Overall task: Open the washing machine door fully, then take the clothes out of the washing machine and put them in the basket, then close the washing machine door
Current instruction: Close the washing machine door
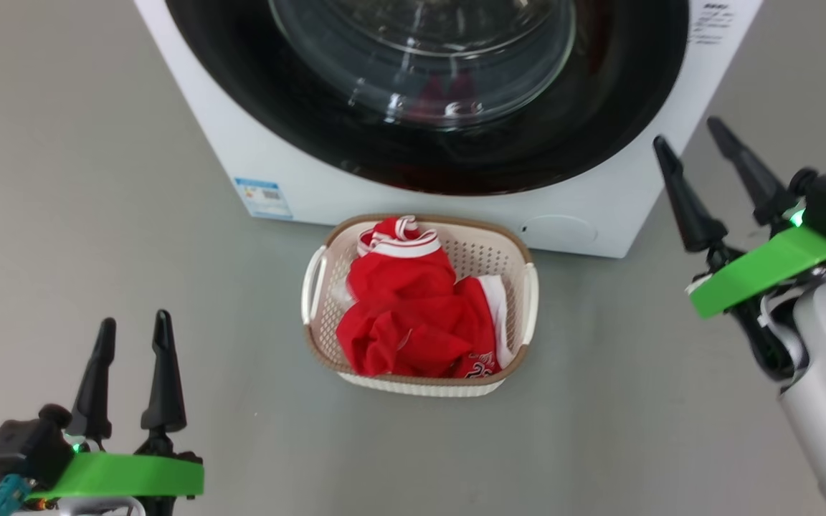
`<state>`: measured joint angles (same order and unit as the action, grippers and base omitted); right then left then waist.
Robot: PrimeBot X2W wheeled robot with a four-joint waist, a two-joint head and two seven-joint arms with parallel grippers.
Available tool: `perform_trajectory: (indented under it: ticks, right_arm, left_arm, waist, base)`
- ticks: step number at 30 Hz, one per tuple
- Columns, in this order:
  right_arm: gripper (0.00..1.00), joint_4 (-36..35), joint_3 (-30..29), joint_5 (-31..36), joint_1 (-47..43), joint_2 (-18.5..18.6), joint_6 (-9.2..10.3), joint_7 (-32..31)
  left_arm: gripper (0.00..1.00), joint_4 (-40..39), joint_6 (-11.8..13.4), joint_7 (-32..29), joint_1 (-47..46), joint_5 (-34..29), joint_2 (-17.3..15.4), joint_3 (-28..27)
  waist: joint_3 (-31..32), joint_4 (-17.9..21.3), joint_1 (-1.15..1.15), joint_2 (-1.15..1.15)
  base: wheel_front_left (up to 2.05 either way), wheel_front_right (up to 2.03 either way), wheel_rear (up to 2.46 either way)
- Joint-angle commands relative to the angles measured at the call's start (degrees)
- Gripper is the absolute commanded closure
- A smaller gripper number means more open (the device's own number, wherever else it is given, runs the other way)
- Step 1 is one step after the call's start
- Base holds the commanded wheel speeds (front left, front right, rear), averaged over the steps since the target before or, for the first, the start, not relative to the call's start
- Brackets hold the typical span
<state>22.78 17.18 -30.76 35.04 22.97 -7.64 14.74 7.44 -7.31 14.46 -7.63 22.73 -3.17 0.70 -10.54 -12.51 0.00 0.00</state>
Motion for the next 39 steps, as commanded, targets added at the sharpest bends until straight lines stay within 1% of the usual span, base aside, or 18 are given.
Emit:
perform_trajectory:
  ticks: [1, 13, 24, 33, 39]
  right_arm:
    - [0.00, -1.8, 0.2, 0.6, -1.7, -0.4, 0.15, 0.3]
    - [0.00, -4.7, -1.5, 1.0, -7.8, -3.5, 0.15, 0.3]
    - [0.00, -7.0, -2.4, 1.9, -11.9, -4.5, 0.15, 0.3]
    - [0.00, -8.0, -5.3, 3.0, -15.7, -6.6, 0.15, 0.3]
    - [0.00, -8.4, -6.0, 3.6, -16.9, -7.4, 0.15, 0.3]
  left_arm:
    - [0.00, -1.6, -0.2, 0.5, -0.2, -0.4, -1.6, -1.7]
    - [0.00, -2.5, -0.2, 0.4, 1.8, 1.7, -2.9, -1.0]
    - [0.00, -3.3, 0.1, -0.6, 3.1, 2.8, -3.5, -1.1]
    - [0.00, -3.9, 0.3, -1.1, 4.0, 3.4, -3.7, -0.8]
    - [0.00, -4.2, 0.4, -1.3, 4.2, 3.7, -3.9, -0.6]
  waist:
    - [1.4, 1.3, 0.00, 0.00]
    - [4.1, 4.4, 0.00, 0.00]
    - [5.6, 7.0, 0.00, 0.00]
    - [6.4, 8.0, 0.00, 0.00]
    - [6.6, 8.3, 0.00, 0.00]
  base:
    - [0.00, 0.00, 0.00]
    - [0.00, 0.00, 0.00]
    - [0.00, 0.00, 0.00]
    - [0.00, 0.00, 0.00]
    - [0.00, 0.00, 0.00]
